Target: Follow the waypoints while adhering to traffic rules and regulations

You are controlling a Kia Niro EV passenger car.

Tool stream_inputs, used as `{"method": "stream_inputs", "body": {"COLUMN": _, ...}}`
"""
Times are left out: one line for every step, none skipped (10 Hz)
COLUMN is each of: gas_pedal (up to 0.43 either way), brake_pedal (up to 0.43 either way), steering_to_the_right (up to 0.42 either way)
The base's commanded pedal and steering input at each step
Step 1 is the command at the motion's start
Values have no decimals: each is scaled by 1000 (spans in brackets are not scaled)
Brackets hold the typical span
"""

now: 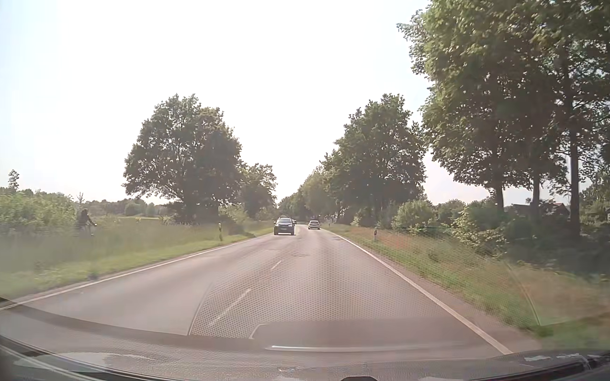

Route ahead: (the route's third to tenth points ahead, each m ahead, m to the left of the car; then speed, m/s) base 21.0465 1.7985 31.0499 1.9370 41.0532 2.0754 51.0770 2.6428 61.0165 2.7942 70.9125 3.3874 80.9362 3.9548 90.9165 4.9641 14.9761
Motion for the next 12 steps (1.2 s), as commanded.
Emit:
{"method": "stream_inputs", "body": {"gas_pedal": 248, "brake_pedal": 0, "steering_to_the_right": 2}}
{"method": "stream_inputs", "body": {"gas_pedal": 248, "brake_pedal": 0, "steering_to_the_right": 1}}
{"method": "stream_inputs", "body": {"gas_pedal": 248, "brake_pedal": 0, "steering_to_the_right": 0}}
{"method": "stream_inputs", "body": {"gas_pedal": 248, "brake_pedal": 0, "steering_to_the_right": -1}}
{"method": "stream_inputs", "body": {"gas_pedal": 248, "brake_pedal": 0, "steering_to_the_right": -1}}
{"method": "stream_inputs", "body": {"gas_pedal": 248, "brake_pedal": 0, "steering_to_the_right": -1}}
{"method": "stream_inputs", "body": {"gas_pedal": 248, "brake_pedal": 0, "steering_to_the_right": -2}}
{"method": "stream_inputs", "body": {"gas_pedal": 248, "brake_pedal": 0, "steering_to_the_right": -2}}
{"method": "stream_inputs", "body": {"gas_pedal": 248, "brake_pedal": 0, "steering_to_the_right": -2}}
{"method": "stream_inputs", "body": {"gas_pedal": 248, "brake_pedal": 0, "steering_to_the_right": -3}}
{"method": "stream_inputs", "body": {"gas_pedal": 240, "brake_pedal": 0, "steering_to_the_right": -3}}
{"method": "stream_inputs", "body": {"gas_pedal": 240, "brake_pedal": 0, "steering_to_the_right": -3}}
